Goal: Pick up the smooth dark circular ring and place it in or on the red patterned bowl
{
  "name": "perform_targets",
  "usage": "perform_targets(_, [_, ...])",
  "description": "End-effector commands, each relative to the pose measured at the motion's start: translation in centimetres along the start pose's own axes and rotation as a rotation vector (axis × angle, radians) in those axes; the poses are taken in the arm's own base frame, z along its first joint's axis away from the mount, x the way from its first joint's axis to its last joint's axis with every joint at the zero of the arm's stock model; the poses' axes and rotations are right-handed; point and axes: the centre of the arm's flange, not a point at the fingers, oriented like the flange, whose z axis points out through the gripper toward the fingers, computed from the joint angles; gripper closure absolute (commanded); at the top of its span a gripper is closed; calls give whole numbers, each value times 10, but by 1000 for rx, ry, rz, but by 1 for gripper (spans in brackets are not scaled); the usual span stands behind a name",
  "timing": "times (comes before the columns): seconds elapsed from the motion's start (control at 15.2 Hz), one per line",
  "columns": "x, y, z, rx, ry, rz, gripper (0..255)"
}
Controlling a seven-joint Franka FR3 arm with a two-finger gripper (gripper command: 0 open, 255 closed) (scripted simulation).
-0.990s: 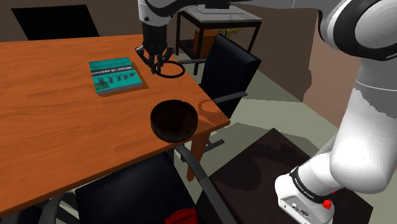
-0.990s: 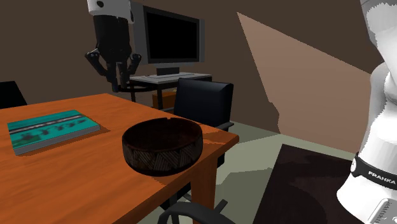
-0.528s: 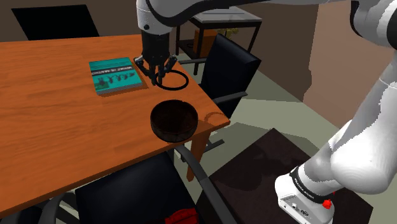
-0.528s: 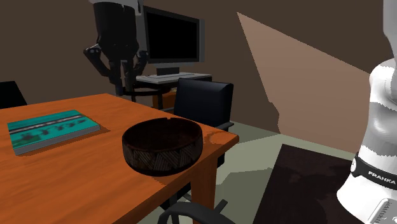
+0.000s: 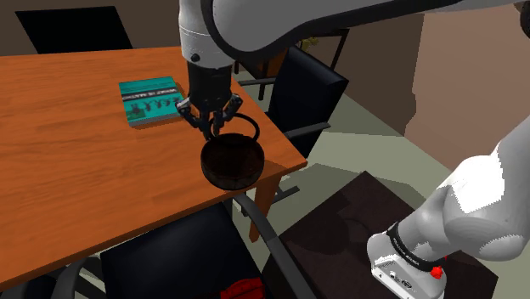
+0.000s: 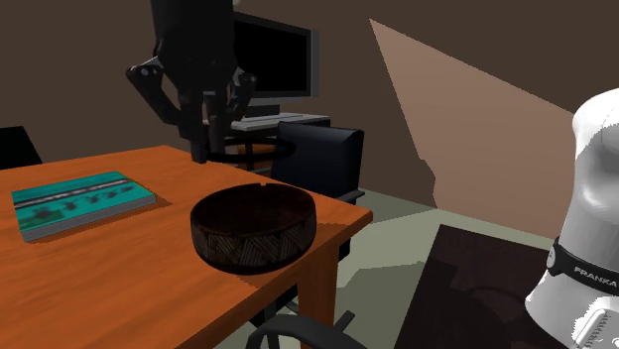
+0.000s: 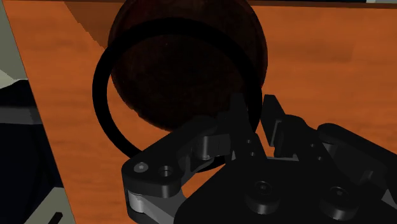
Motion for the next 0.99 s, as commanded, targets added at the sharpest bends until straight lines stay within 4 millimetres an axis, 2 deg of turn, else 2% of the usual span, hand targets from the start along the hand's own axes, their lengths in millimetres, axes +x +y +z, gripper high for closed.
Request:
perform_targets(0.0, [-7,-2,5,0,0,1,255])
perform_targets(0.86, [-7,0,76,0,0,1,255])
perform_targets(0.92, [-7,0,76,0,0,1,255])
